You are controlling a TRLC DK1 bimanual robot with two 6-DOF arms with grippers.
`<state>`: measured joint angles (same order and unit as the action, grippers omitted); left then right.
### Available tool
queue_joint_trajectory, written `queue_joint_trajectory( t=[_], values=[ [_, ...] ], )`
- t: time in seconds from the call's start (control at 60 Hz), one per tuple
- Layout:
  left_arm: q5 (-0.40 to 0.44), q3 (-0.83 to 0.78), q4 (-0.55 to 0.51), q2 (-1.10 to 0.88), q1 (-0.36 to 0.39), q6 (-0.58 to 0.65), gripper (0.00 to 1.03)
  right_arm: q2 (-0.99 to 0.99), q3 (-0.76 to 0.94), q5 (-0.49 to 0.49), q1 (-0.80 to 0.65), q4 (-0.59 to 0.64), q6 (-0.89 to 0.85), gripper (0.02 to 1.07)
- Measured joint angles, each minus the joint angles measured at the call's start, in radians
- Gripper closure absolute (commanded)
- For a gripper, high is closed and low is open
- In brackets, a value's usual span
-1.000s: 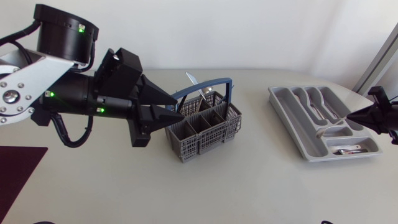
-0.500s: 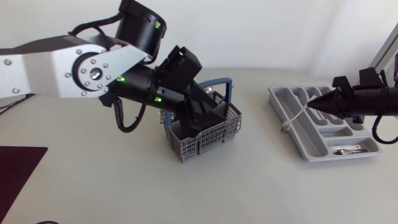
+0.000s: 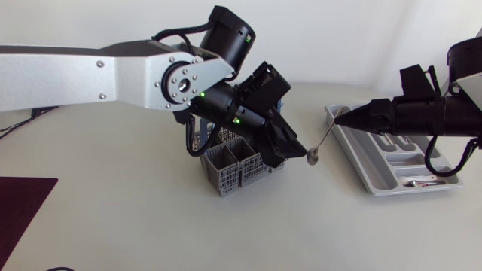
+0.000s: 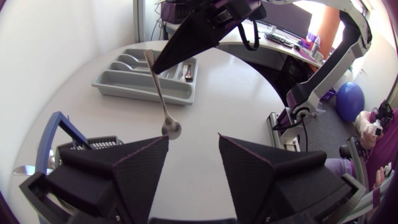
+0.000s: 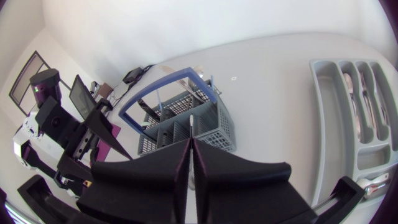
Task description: Sort the cutlery from the basket into the organizer compartments.
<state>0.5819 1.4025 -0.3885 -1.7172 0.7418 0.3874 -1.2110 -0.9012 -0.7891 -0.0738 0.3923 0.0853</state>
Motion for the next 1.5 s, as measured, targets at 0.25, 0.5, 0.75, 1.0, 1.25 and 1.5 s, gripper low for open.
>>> queue_joint_trajectory(
  t=[0.25, 0.5, 0.75, 1.0, 1.25, 1.5],
  values=[
    [0.005, 0.011, 0.071, -0.053, 0.012, -0.036, 0.45, 0.033, 0.007, -0.02, 0.064, -0.007, -0.005, 1.01],
    [-0.056, 0.056, 0.125, -0.11, 0.034, -0.095, 0.46, 0.057, 0.027, -0.027, 0.087, -0.008, -0.005, 1.01],
    [-0.098, 0.111, 0.134, -0.179, 0.034, -0.146, 0.62, 0.088, 0.04, -0.037, 0.092, -0.008, -0.005, 1.01],
    [-0.101, 0.115, 0.137, -0.198, 0.034, -0.179, 0.85, 0.094, 0.051, -0.037, 0.094, -0.021, -0.005, 1.01],
    [-0.112, 0.117, 0.137, -0.199, 0.039, -0.179, 1.0, 0.106, 0.072, -0.026, 0.094, -0.051, -0.004, 1.01],
    [-0.149, 0.118, 0.111, -0.199, 0.068, -0.174, 1.0, 0.117, 0.099, -0.022, 0.092, -0.072, -0.005, 1.0]
  ],
)
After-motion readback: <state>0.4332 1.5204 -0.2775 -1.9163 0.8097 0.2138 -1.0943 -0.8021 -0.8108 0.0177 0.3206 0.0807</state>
